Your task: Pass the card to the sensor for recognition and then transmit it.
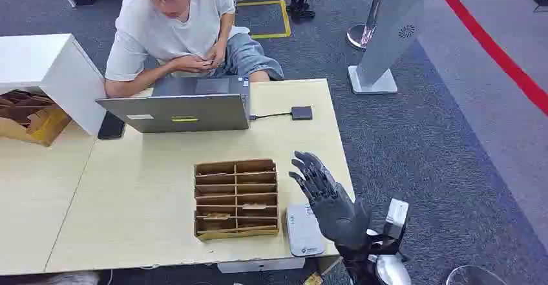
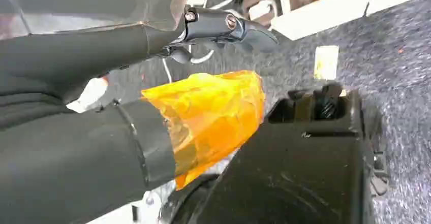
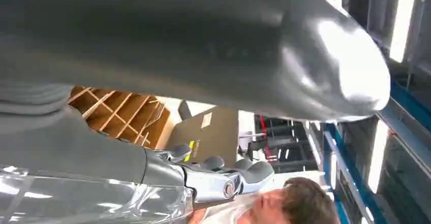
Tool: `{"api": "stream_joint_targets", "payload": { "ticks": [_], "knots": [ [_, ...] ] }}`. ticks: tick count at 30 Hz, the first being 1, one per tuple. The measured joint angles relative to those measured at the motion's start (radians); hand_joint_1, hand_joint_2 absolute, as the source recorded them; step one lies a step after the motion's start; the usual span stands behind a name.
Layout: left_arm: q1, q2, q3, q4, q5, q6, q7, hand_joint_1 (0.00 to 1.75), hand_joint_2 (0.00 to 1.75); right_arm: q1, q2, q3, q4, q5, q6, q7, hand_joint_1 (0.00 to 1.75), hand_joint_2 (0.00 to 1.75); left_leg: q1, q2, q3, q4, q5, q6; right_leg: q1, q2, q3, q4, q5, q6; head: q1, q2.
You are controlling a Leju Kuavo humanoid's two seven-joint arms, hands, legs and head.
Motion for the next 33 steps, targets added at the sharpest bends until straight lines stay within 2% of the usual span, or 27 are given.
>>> {"api": "stream_joint_targets", "payload": {
  "ticks": [6,15,19,27,33],
  "knots": [
    [-0.013,-0.014,-0.04,0.0,-0.004,-0.015,-0.026,0.0,0.0,-0.015,0.0,0.003,0.023,-0.002,0.001,0.0,0.0,0.0,0.0,0.0,0.0,0.0,0.0,0.0,0.0,0.0,0.0,0.0,0.0,0.0,0.0,0.0],
    [-0.017,-0.021,-0.046,0.0,0.003,-0.031,-0.04,0.0,0.0,-0.025,0.0,0.012,0.043,-0.005,0.001,-0.002,0.0,0.0,0.0,0.0,0.0,0.0,0.0,0.0,0.0,0.0,0.0,0.0,0.0,0.0,0.0,0.0],
    [-0.017,-0.02,-0.048,0.0,0.035,-0.055,-0.013,0.0,0.0,-0.028,0.0,0.017,0.048,-0.008,0.001,-0.003,0.0,0.0,0.0,0.0,0.0,0.0,0.0,0.0,0.0,0.0,0.0,0.0,0.0,0.0,0.0,0.0],
    [-0.017,-0.018,-0.048,0.0,0.043,-0.054,-0.011,0.0,0.0,-0.031,0.0,0.02,0.053,-0.015,0.0,-0.003,0.0,0.0,0.0,0.0,0.0,0.0,0.0,0.0,0.0,0.0,0.0,0.0,0.0,0.0,0.0,0.0],
    [-0.035,-0.024,-0.048,0.0,0.047,-0.067,0.001,0.0,0.0,-0.071,0.0,0.013,0.095,-0.044,0.003,-0.002,0.0,0.0,0.0,0.0,0.0,0.0,0.0,0.0,0.0,0.0,0.0,0.0,0.0,0.0,0.0,0.0]
  ]
}}
